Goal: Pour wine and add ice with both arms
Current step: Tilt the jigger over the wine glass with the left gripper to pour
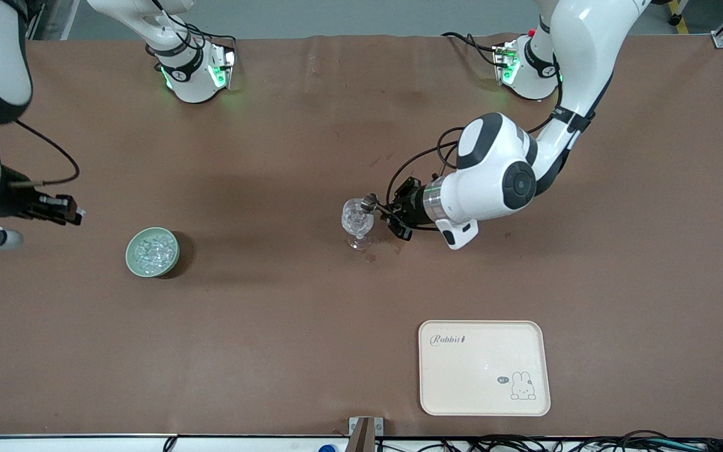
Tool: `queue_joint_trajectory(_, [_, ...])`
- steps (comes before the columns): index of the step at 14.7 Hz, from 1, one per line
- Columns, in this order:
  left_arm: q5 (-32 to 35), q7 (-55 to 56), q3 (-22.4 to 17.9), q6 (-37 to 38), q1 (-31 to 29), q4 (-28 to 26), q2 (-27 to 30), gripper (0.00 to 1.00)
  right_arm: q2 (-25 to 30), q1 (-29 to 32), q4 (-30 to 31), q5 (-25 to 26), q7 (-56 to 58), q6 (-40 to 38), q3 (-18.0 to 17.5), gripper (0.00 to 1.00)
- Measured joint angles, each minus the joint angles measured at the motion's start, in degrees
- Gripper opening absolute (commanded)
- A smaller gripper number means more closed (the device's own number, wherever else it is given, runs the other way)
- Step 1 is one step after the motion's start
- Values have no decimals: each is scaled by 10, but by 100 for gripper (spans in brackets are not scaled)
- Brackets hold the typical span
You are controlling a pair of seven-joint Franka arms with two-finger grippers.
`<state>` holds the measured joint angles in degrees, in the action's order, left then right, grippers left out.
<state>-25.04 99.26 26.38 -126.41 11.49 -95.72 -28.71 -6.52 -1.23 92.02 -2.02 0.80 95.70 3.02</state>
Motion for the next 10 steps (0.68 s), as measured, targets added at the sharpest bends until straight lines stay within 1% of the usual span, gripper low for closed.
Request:
queue_joint_trajectory(1, [14, 13, 0, 0, 4, 0, 0, 0, 20, 0, 15, 0, 0, -3, -1, 6])
queue_joint_trajectory(2, [40, 36, 0, 0, 8, 0, 0, 0, 52, -2, 42, 0, 0, -3, -2, 6])
queue_joint_trajectory(4, [67, 56, 0, -1, 12, 1, 0, 0, 77, -5, 66, 0, 0, -2, -4, 6])
queue_joint_trajectory(6, [88, 84, 0, -2, 20, 7, 0, 0, 92, -8, 85, 0, 0, 0, -4, 6])
queue_joint_trajectory(10, [135, 132, 0, -3, 36, 19, 0, 0, 96, -8, 99, 0, 0, 9, -4, 6])
